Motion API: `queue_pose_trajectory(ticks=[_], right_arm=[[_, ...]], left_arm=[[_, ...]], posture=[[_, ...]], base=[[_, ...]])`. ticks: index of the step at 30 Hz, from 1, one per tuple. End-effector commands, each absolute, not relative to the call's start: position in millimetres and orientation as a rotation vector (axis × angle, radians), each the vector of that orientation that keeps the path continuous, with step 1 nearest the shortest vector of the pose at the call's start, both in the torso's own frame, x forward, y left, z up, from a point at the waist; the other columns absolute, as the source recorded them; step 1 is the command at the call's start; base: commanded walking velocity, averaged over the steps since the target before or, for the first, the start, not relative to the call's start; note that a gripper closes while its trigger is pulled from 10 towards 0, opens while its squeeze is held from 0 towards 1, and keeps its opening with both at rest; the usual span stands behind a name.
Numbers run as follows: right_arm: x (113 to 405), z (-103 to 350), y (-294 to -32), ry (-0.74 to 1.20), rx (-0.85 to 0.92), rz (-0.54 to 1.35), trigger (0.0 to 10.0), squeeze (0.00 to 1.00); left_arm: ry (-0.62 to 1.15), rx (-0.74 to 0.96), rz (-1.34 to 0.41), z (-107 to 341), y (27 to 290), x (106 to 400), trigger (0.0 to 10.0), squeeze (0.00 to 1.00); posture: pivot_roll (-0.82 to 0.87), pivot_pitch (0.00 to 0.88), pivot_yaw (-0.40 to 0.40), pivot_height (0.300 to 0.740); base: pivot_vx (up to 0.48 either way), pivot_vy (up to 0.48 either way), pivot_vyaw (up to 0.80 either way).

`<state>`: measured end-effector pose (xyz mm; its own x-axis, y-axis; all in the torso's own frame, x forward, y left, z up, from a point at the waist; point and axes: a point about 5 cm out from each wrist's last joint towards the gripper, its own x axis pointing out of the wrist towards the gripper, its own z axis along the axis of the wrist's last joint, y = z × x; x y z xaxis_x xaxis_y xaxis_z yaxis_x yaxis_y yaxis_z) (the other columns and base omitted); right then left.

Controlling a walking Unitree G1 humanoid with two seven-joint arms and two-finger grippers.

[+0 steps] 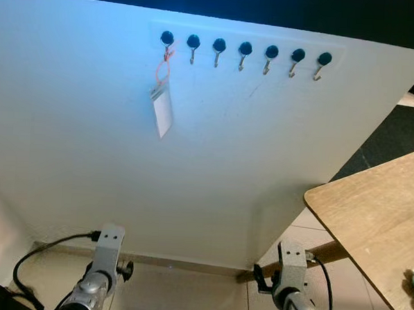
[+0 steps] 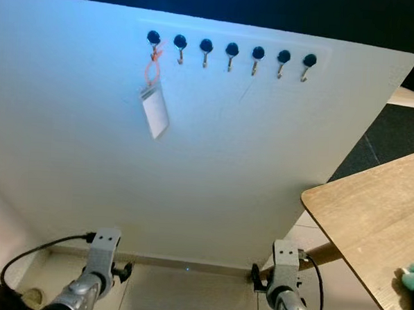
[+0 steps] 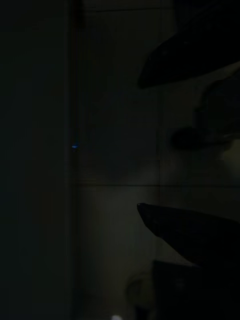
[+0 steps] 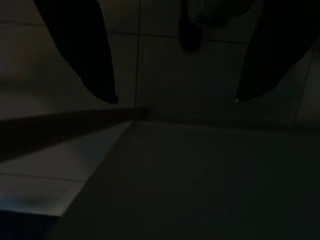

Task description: Hang keys on a hook

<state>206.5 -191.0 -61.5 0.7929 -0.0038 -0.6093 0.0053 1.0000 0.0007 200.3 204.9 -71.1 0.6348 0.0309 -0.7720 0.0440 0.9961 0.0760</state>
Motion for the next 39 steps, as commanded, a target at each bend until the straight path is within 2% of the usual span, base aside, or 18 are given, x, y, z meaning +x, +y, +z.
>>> queue_pose_trajectory(ticks=[1, 13, 23, 27, 39], right_arm=[[206, -62, -190, 0.655, 0.002, 0.002, 10.0, 0.0], [197, -63, -204, 0.645, 0.03, -0.046, 10.0, 0.0], [191, -66, -206, 0.66, 0.046, -0.035, 10.0, 0.0], [190, -66, -207, 0.662, 0.047, -0.021, 10.0, 0.0], [196, -63, -207, 0.645, 0.04, -0.012, 10.0, 0.0]], left_arm=[[0.895, 0.116, -0.046, -73, 199, 199, 10.0, 0.0], [0.864, 0.159, -0.097, -64, 196, 217, 10.0, 0.0], [0.866, 0.106, -0.009, -65, 204, 213, 10.0, 0.0], [0.875, 0.128, -0.043, -67, 202, 209, 10.0, 0.0], [0.868, 0.167, -0.113, -67, 190, 213, 10.0, 0.0]], posture=[[0.06, 0.014, -0.064, 0.74], [0.02, 0.04, -0.013, 0.74], [0.01, 0.048, -0.037, 0.74], [0.03, 0.049, -0.059, 0.74], [0.02, 0.044, -0.048, 0.74]], base=[[0.0, 0.0, 0.0], [0.0, 0.0, 0.0], [0.0, 0.0, 0.0], [0.0, 0.0, 0.0], [0.0, 0.0, 0.0]])
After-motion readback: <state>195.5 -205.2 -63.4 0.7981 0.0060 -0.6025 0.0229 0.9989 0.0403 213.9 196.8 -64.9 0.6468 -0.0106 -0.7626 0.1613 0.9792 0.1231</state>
